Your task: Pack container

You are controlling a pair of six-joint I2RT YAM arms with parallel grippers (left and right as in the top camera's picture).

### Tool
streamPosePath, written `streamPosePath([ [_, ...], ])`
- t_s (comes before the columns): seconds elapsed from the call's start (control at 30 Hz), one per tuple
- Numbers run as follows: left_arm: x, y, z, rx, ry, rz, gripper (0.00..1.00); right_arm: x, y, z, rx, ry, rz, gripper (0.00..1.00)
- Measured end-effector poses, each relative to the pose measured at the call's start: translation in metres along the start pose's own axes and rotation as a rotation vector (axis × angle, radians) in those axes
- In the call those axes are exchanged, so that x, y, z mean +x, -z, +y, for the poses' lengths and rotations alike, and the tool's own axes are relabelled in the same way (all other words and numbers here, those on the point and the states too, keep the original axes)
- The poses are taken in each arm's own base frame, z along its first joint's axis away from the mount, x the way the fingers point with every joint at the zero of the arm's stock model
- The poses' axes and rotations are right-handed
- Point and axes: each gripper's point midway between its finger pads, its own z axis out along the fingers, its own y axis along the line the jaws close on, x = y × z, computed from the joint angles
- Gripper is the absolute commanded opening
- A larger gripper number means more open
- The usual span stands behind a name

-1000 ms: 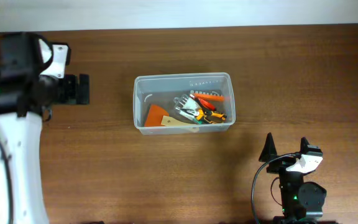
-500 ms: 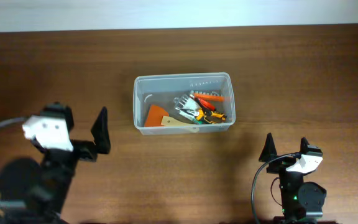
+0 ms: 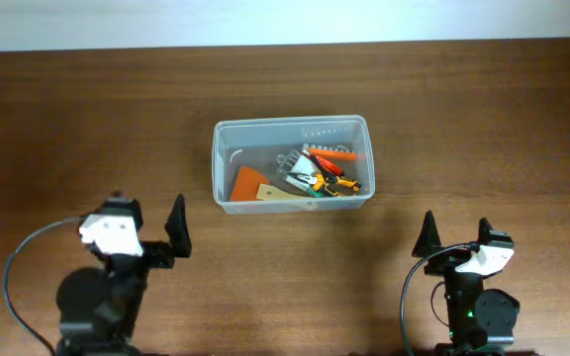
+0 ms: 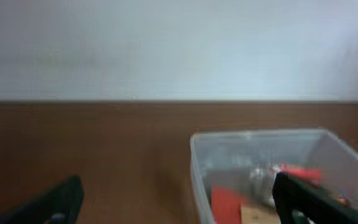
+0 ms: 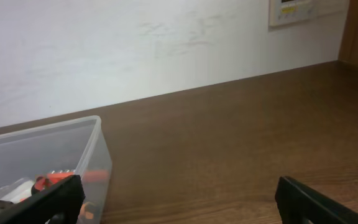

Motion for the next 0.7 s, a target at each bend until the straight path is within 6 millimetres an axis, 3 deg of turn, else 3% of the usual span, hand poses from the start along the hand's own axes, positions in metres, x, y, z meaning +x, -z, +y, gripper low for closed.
streamPosePath([
  [0.13,0.003,0.011,0.005,-0.016,-0.005,-0.104,0.99,0.000,0.000,0.000,0.000,0.000,0.000,0.99],
  [0.33,0.024,0.019,0.021,-0.083,0.022,-0.151,0.99,0.000,0.000,0.000,0.000,0.000,0.000,0.99],
  [0.5,0.035,0.021,0.029,-0.119,0.052,-0.182,0.99,0.000,0.000,0.000,0.000,0.000,0.000,0.99],
  [0.7,0.066,0.014,0.038,-0.150,0.127,-0.176,0.99,0.000,0.000,0.000,0.000,0.000,0.000,0.99],
])
